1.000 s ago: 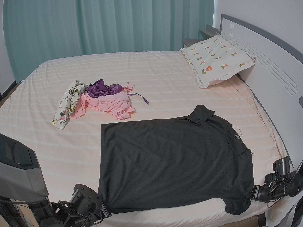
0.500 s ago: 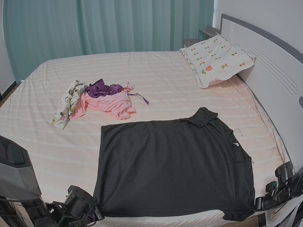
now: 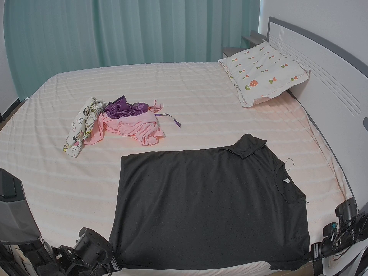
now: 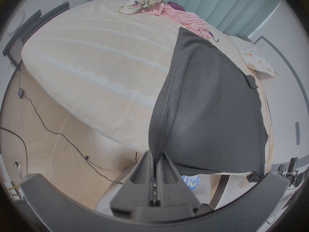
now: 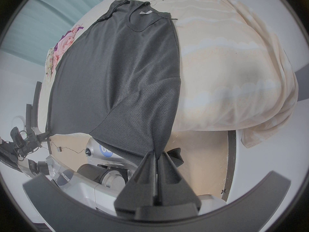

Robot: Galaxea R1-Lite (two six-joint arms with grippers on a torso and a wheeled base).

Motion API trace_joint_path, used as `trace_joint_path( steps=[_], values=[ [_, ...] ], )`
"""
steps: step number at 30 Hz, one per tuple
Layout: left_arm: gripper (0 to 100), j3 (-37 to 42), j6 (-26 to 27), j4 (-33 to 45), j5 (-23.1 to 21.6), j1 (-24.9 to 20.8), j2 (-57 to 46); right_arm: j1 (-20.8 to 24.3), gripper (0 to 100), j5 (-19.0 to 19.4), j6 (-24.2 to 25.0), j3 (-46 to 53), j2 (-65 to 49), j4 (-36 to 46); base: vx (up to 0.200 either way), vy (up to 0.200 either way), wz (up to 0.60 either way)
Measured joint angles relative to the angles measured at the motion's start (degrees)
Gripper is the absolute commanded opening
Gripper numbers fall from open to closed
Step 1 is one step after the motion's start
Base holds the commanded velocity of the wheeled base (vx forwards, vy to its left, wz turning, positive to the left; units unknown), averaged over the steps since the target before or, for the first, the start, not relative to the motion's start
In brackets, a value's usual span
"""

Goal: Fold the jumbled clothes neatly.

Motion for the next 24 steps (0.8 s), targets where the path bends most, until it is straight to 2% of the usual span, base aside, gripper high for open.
trace_joint_path(
  steps=[1, 2, 3, 7, 13, 24],
  values=[
    [0, 0.00, -0.01, 0.07, -0.02, 0.00, 0.00, 0.05, 0, 0.04, -0.04, 0.00, 0.13, -0.02, 0.000, 0.000, 0.00],
    [100, 0.00, -0.04, 0.11, -0.09, 0.00, 0.00, 0.11, 0, 0.12, -0.11, 0.00, 0.41, -0.11, 0.000, 0.000, 0.00],
    [100, 0.00, -0.04, 0.11, -0.28, 0.02, 0.00, 0.24, 100, 0.15, -0.09, 0.00, 0.66, -0.24, 0.000, 0.000, 0.00],
    [100, 0.05, -0.28, -0.26, -2.16, 0.06, 0.00, 0.61, 100, 0.59, 0.24, 0.00, 1.51, -1.04, 0.000, 0.000, 0.00],
    [100, 0.00, -0.48, -0.41, -2.60, 0.30, -0.11, 0.05, 100, 0.80, 0.71, -0.09, 0.72, -2.08, 0.000, 0.000, 0.00],
    [100, 0.00, -0.34, -6.68, -3.25, 5.29, -2.54, -1.30, 100, 2.69, 5.66, -4.00, -4.50, -6.66, 0.000, 0.000, 0.00]
  ],
)
